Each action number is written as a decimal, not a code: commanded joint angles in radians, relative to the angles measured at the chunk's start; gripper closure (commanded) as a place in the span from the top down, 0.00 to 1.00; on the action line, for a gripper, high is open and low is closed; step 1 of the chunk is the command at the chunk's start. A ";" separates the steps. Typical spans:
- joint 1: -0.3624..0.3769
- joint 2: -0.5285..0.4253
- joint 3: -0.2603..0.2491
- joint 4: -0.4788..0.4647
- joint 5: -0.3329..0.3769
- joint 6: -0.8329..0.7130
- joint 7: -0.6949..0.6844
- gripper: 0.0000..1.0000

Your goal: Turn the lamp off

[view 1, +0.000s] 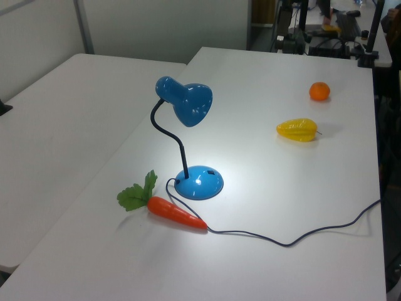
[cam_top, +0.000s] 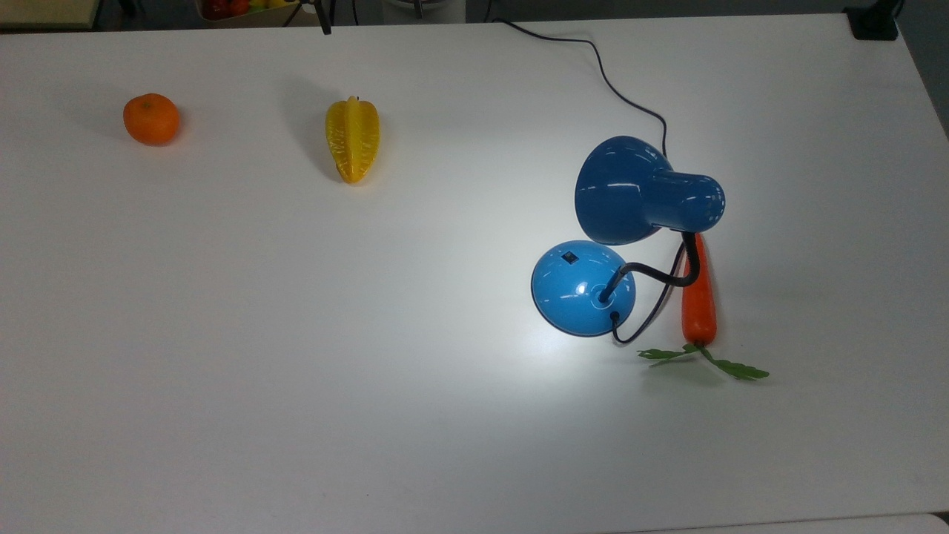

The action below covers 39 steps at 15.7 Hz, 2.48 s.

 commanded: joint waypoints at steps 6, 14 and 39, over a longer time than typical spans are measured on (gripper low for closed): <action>0.017 -0.007 -0.007 -0.027 -0.011 0.020 -0.006 1.00; 0.008 -0.004 -0.008 -0.021 -0.003 0.023 -0.020 0.87; 0.032 0.107 0.119 -0.093 0.015 0.239 -0.055 0.00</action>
